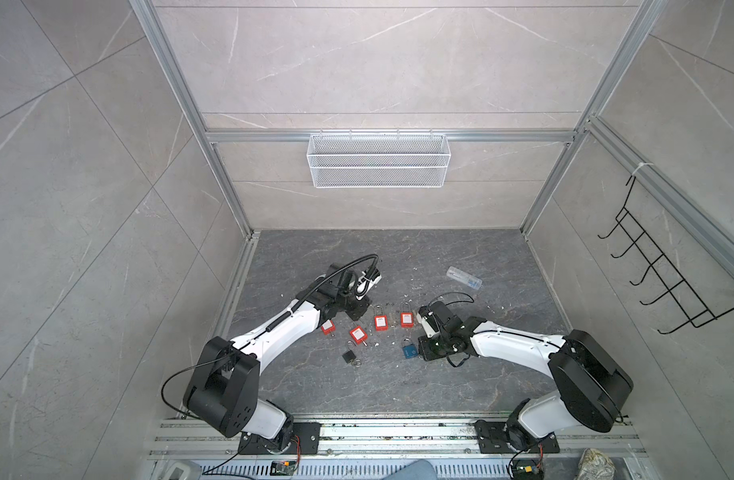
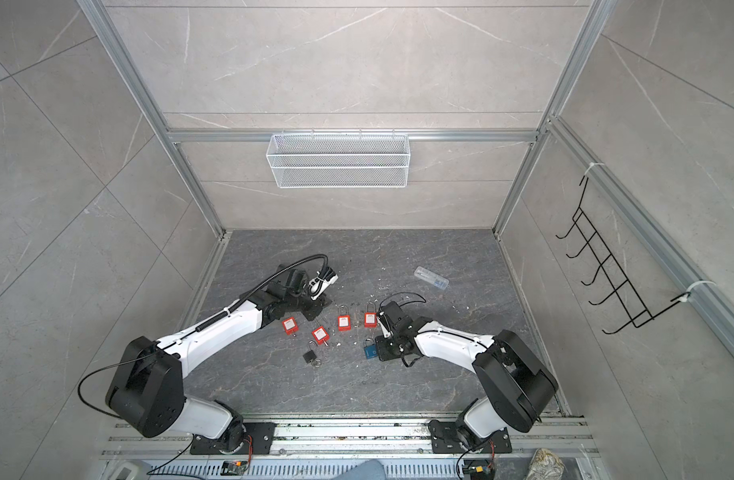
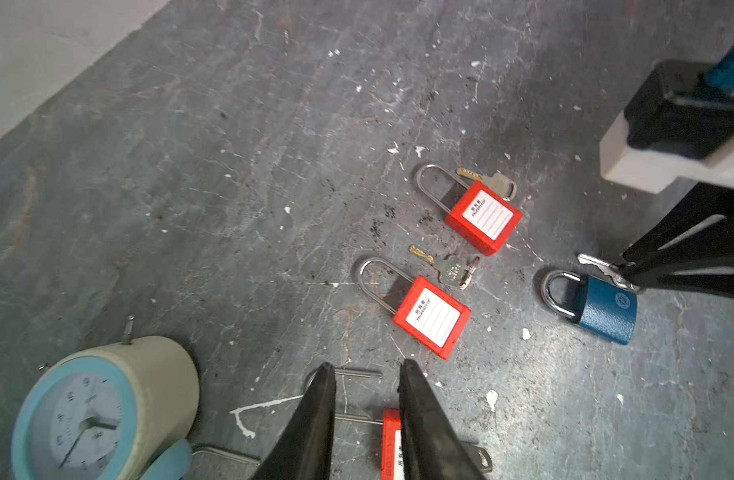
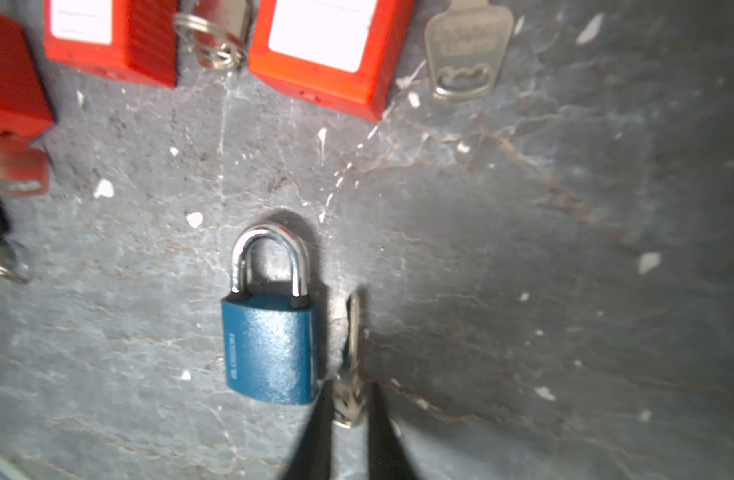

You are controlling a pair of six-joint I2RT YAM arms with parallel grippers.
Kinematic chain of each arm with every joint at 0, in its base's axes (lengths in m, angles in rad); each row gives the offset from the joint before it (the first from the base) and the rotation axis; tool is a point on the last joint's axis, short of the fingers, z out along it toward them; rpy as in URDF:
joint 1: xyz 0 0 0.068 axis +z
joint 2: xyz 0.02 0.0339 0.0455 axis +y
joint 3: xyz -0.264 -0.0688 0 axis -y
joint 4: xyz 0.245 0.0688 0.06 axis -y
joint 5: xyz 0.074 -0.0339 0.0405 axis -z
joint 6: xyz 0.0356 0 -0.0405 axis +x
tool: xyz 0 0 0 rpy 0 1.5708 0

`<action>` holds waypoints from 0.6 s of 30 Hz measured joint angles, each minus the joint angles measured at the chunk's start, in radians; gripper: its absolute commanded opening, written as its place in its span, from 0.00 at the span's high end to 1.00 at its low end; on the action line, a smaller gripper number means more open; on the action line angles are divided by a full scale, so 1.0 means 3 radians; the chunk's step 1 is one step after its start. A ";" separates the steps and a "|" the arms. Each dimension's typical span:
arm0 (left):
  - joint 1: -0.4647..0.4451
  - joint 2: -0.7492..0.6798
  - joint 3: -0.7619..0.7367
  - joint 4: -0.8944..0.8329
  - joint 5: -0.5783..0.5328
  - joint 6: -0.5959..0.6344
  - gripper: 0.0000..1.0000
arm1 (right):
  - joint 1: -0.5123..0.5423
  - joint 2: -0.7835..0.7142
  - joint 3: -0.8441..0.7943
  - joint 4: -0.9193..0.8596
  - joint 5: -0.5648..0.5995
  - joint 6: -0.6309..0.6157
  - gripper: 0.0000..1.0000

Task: Lock with the key

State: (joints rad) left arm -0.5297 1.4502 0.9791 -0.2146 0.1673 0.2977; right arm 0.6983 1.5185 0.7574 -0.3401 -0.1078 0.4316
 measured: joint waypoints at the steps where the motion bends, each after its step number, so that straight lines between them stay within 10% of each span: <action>1: 0.0013 -0.0034 -0.0023 0.0045 -0.0029 -0.0017 0.70 | 0.0000 -0.0008 0.0006 -0.0001 0.0032 -0.0011 0.66; 18: 0.0295 -0.0642 -0.0370 0.0278 -0.0551 -0.0886 0.40 | 0.0492 -0.0055 0.0624 -0.0048 0.0505 -0.0088 0.44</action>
State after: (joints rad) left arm -0.4412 1.2575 0.8680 -0.1310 0.0021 0.0319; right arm 0.8459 1.5021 0.9447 -0.3546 0.0437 0.4053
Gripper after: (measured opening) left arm 0.577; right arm 0.559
